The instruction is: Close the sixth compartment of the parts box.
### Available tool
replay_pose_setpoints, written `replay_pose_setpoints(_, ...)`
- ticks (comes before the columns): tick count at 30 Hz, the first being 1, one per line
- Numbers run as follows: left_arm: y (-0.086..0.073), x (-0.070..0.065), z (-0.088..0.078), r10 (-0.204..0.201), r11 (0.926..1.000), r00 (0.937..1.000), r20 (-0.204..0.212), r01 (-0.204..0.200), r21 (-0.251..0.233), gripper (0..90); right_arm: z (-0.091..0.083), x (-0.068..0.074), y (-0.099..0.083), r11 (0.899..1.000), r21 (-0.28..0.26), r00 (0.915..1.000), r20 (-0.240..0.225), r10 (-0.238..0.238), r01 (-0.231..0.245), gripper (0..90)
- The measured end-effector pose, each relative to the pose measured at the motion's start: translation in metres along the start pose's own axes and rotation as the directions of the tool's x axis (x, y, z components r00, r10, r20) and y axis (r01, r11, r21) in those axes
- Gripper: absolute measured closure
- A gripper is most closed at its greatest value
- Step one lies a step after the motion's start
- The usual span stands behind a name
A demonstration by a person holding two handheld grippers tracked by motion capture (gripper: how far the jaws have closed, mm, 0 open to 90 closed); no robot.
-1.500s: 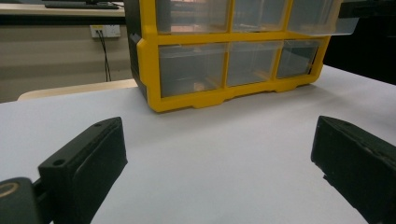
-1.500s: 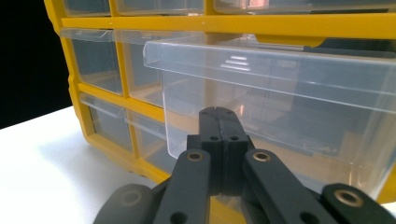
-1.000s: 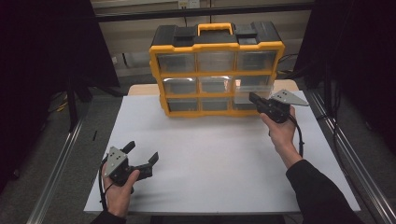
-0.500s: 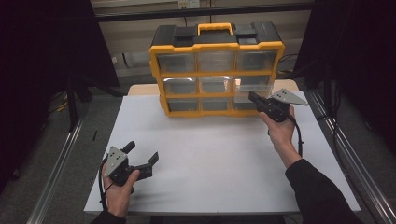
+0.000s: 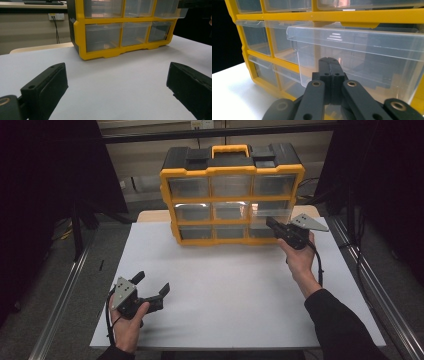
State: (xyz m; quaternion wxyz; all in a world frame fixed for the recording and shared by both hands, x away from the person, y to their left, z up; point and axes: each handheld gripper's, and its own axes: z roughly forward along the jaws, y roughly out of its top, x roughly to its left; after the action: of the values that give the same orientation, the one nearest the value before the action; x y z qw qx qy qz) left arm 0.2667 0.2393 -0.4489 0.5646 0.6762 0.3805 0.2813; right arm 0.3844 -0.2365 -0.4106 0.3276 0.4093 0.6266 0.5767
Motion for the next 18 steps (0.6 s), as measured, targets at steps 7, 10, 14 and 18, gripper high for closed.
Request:
replay_pose_setpoints(7,-0.0001,-0.0004,0.0003,0.000,1.0000,1.0000,0.003,0.000,0.008,3.4,0.0036,-0.0021,0.0004,1.000,0.003,1.0000,0.006,-0.001,0.001,90.0)
replay_pose_setpoints(10,0.0000,-0.0001,0.0002,0.005,0.9999,1.0000,0.000,-0.005,0.009,3.4,0.0045,-0.0022,0.0004,1.000,0.005,1.0000,0.005,0.004,-0.004,90.0)
replay_pose_setpoints(14,-0.0001,0.0000,0.0001,0.003,0.9999,1.0000,-0.001,-0.003,0.010,3.4,0.0074,-0.0017,0.0003,1.000,-0.002,1.0000,0.008,0.006,-0.006,90.0)
replay_pose_setpoints(18,0.0000,-0.0005,0.0003,-0.003,1.0000,1.0000,0.002,0.003,0.005,3.4,0.0090,-0.0024,0.0005,1.000,-0.002,0.9998,0.011,0.014,-0.013,90.0)
